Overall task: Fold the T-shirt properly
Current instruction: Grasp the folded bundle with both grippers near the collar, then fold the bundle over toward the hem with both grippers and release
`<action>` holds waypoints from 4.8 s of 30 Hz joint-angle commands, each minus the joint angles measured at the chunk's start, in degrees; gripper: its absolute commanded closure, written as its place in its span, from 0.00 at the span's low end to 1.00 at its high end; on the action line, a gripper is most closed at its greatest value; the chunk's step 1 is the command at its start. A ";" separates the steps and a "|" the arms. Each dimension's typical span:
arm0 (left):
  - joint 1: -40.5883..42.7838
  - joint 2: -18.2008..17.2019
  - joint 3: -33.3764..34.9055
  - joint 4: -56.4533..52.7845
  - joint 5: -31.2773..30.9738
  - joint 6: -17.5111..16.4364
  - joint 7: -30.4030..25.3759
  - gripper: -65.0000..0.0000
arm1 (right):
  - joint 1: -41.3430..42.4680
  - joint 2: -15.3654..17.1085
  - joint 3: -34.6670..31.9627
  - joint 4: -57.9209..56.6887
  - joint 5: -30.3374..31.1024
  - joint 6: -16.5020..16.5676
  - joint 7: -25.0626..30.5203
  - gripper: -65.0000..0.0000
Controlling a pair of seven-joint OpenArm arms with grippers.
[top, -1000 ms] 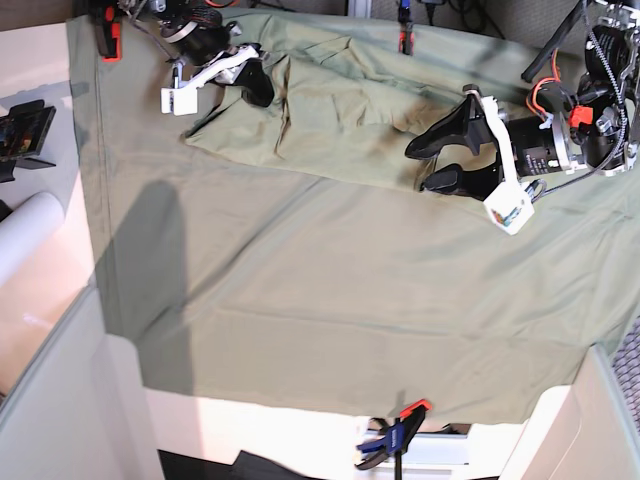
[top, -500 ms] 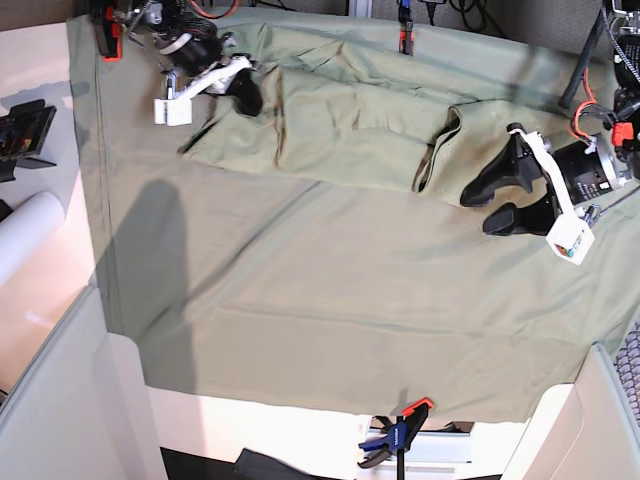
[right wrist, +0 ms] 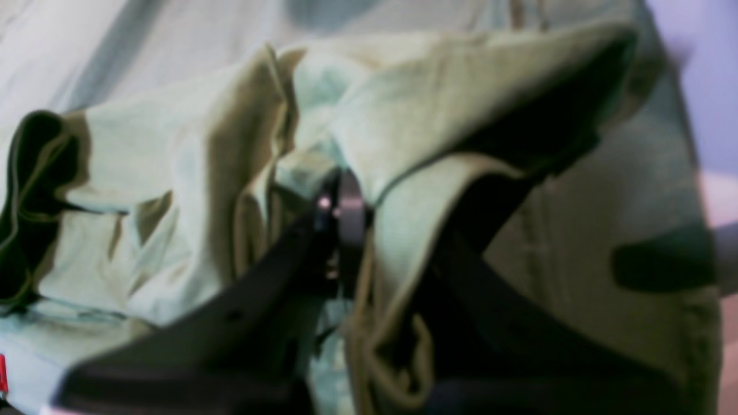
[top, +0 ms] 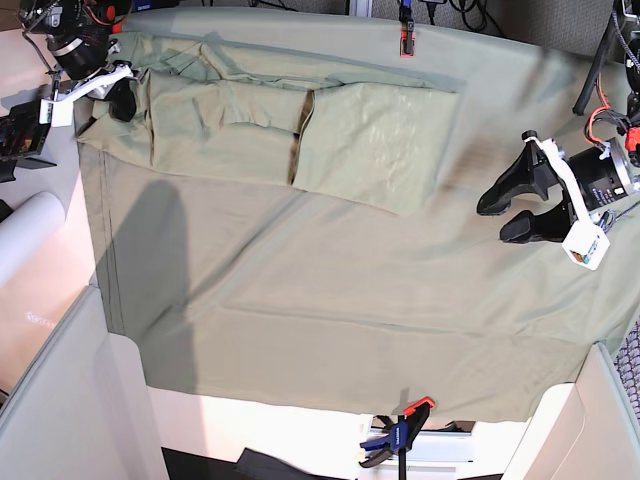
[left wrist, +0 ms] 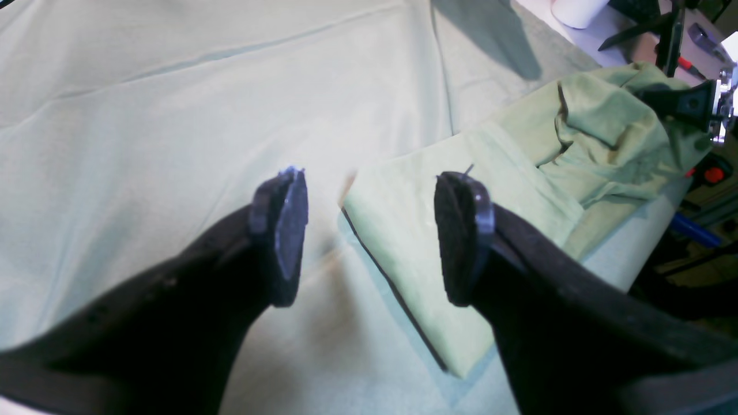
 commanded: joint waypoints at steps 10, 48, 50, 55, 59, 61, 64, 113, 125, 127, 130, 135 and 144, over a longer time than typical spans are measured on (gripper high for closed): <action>-0.61 -0.85 -0.39 1.05 -1.79 -0.49 -1.22 0.42 | 2.34 -9.31 -10.62 20.98 -1.97 0.04 -1.88 1.00; -0.46 -5.51 -0.15 1.09 -7.67 -0.49 2.67 0.67 | 12.11 -25.66 -48.68 18.49 -42.62 -0.20 6.29 1.00; -0.26 -5.99 1.03 1.18 -9.88 -0.49 4.59 0.92 | 13.11 -25.42 -45.09 18.73 -43.36 -0.22 6.62 1.00; 4.50 -6.16 8.33 3.43 -8.44 -0.49 4.70 1.00 | 17.81 -21.79 -34.84 15.76 -43.30 -0.24 8.72 1.00; 7.98 -6.16 17.49 9.55 -1.57 -0.49 2.38 1.00 | 22.82 -18.80 -28.26 6.97 -41.38 -0.26 12.07 1.00; 9.20 -5.68 21.75 12.33 3.28 -0.49 -1.33 1.00 | 25.31 -17.59 -26.45 1.64 -37.99 -0.26 12.94 1.00; 9.46 -3.63 26.97 12.74 11.13 -0.49 -5.38 1.00 | 28.26 -17.11 -26.10 -5.77 -34.91 -0.20 12.92 1.00; -13.88 -5.75 35.82 -27.76 39.52 -0.49 -26.73 1.00 | 27.41 -11.06 -39.87 -15.17 -25.35 0.02 0.24 1.00; -19.91 -5.84 35.82 -29.83 43.23 -0.49 -33.88 1.00 | 13.00 -10.73 -39.87 2.71 -21.84 0.02 0.22 1.00; -20.22 -5.66 35.82 -29.83 43.56 -0.49 -35.91 1.00 | 11.34 -10.99 -39.87 4.09 -20.52 0.02 0.22 1.00; -20.59 -4.79 35.85 -29.83 45.99 -0.49 -38.03 1.00 | 9.60 -12.00 -39.89 5.27 -20.22 0.04 0.39 1.00; -20.68 -3.78 35.85 -29.83 45.77 -0.49 -38.27 1.00 | 8.83 -14.16 -40.04 5.44 -18.95 0.09 0.39 1.00; -20.85 -4.52 35.36 -29.81 45.57 -0.49 -38.56 1.00 | 8.83 -17.62 -42.58 5.44 -18.88 0.09 0.15 1.00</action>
